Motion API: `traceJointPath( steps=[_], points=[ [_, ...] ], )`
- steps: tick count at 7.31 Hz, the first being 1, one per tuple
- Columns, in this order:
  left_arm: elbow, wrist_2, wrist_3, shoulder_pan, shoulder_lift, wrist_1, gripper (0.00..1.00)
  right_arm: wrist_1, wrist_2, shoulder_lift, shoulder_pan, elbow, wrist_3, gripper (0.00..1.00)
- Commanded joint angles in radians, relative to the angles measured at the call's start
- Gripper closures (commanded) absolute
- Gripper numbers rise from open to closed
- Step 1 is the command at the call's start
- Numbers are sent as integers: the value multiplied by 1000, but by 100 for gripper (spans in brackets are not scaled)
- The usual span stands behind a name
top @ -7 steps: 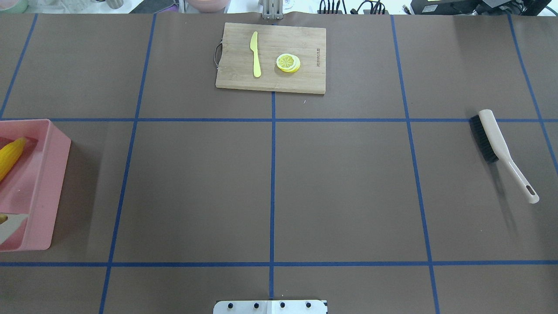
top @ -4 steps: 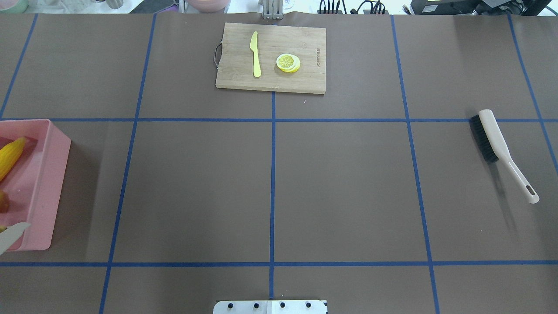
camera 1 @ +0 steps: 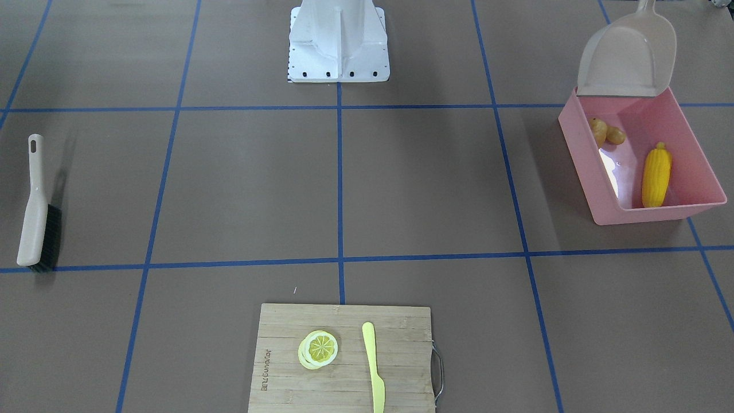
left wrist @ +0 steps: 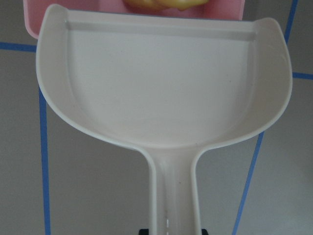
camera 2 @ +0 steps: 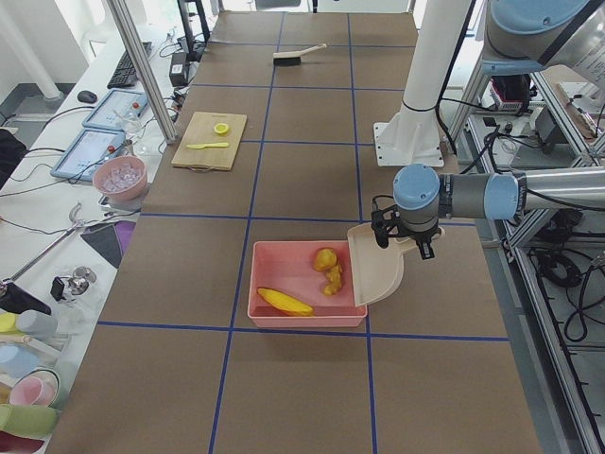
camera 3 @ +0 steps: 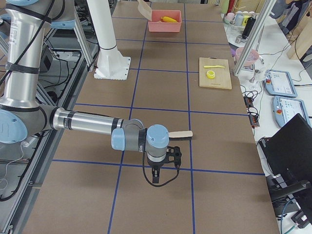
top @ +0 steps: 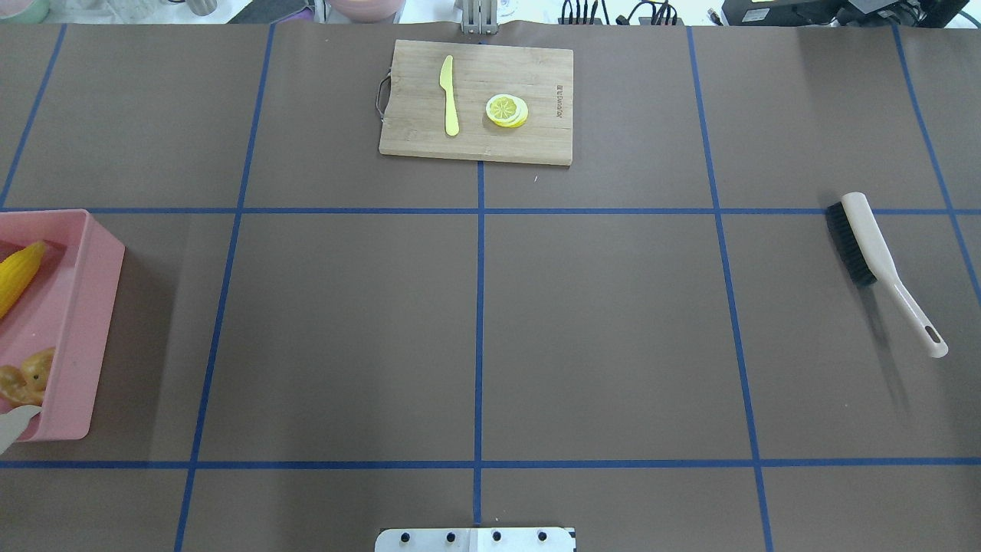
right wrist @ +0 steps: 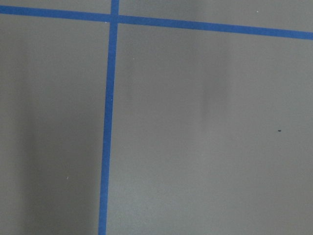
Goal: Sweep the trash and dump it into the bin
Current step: 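Shake the tilted dustpan with the left gripper to empty the last pieces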
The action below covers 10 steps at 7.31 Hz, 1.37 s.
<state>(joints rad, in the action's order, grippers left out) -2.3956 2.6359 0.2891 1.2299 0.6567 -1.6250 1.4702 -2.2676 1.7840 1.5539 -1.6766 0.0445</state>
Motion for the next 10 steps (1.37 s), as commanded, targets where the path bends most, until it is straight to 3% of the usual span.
traceJointPath(
  steps=[1,5,8,10],
  points=[
    [-2,-3,-8,0,7,19,100,1,-1,0,0,0,0,0],
    [-2,-124,-83,71,32,-76,100,-1,0,0,0,0,0,0],
    [-2,-285,-91,100,55,-327,100,1,0,0,0,0,0,0],
    [3,-309,-96,95,118,-462,100,1,0,0,0,0,0,0]
  ],
)
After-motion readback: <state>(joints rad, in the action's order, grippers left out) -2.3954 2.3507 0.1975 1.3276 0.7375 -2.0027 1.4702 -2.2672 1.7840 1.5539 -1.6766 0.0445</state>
